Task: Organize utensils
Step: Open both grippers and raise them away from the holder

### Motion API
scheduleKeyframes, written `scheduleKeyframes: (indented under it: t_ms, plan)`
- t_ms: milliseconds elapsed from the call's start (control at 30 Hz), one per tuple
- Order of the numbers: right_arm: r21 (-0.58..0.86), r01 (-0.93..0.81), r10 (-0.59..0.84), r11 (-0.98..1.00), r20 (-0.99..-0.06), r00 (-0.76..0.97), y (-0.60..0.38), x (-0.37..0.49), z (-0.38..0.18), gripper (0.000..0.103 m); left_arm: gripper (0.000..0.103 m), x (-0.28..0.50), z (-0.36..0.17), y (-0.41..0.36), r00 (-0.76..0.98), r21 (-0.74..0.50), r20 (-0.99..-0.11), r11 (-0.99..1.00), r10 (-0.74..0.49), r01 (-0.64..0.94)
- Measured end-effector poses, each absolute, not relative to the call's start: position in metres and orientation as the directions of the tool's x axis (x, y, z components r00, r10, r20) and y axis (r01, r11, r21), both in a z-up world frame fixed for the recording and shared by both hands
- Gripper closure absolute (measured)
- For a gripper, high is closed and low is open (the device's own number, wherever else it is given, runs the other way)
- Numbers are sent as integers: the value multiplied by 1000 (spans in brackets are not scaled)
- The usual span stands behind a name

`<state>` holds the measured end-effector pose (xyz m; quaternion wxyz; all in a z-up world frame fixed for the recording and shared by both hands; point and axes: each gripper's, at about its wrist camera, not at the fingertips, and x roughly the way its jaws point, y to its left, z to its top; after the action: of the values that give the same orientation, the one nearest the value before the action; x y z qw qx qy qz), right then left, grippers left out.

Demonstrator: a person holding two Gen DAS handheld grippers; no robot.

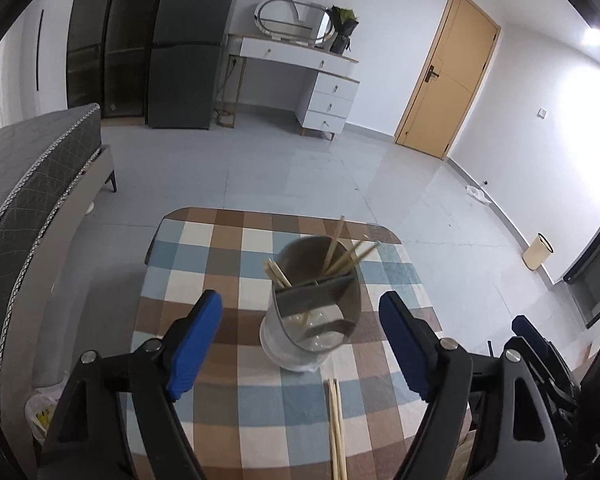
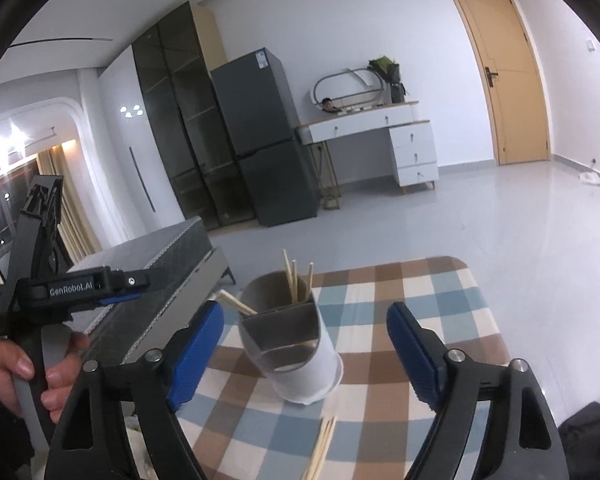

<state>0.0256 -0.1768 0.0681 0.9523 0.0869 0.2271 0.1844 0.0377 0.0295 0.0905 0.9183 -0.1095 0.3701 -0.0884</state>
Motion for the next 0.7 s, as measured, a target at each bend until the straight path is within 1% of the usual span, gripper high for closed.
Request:
scheduleKeyframes:
  t_ms: [267,400,500,533,633,700]
  plan:
    - [251,-301,383,920,-405,830,-181,-3,58,18,26,-7,93,13,748,-205,-635,976,-191,75]
    - [258,-285,371,923,-401,838,-190,-12,50,14,25,-34,99,10,784,-211,-596,976,-176,58]
    - [273,-262,358,926,-413,837,-197,-14,41,14,24,-49,99,7,793,-231,-584,972,-175,45]
    - [288,-255,362,923,-422,831,-200,-13,38,14,21,-52,99,5,789,-241,-588,970,-177,38]
    - [299,-253,365,920,-419,832,-204,-17,35,14,21,-59,97,0,762,-288,-613,957,-206,28]
    - [300,-260,370,918,-410,834,-207,-21,35,14,21,-65,97,-6,740,-292,-640,956,-207,14]
